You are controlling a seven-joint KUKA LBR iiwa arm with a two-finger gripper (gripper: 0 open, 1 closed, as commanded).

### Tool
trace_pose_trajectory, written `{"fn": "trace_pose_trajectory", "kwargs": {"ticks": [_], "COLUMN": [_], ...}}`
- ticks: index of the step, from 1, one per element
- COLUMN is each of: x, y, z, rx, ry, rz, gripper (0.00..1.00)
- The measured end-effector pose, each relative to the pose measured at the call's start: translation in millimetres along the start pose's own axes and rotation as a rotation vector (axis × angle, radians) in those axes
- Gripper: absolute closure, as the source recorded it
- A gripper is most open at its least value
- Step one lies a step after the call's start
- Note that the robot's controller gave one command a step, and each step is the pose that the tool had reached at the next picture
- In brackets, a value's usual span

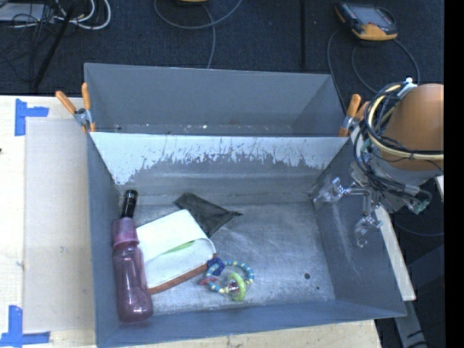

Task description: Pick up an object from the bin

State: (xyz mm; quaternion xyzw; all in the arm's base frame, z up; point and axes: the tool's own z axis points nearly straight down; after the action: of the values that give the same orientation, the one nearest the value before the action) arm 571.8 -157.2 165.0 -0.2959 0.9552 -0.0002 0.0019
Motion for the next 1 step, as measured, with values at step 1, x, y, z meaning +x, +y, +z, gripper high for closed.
{"fn": "trace_pose_trajectory", "kwargs": {"ticks": [1], "x": [0.7], "y": [1.7], "z": [-0.6], "rx": [-0.002], "ry": [0.001], "rz": [-0.001], "gripper": [1.0]}}
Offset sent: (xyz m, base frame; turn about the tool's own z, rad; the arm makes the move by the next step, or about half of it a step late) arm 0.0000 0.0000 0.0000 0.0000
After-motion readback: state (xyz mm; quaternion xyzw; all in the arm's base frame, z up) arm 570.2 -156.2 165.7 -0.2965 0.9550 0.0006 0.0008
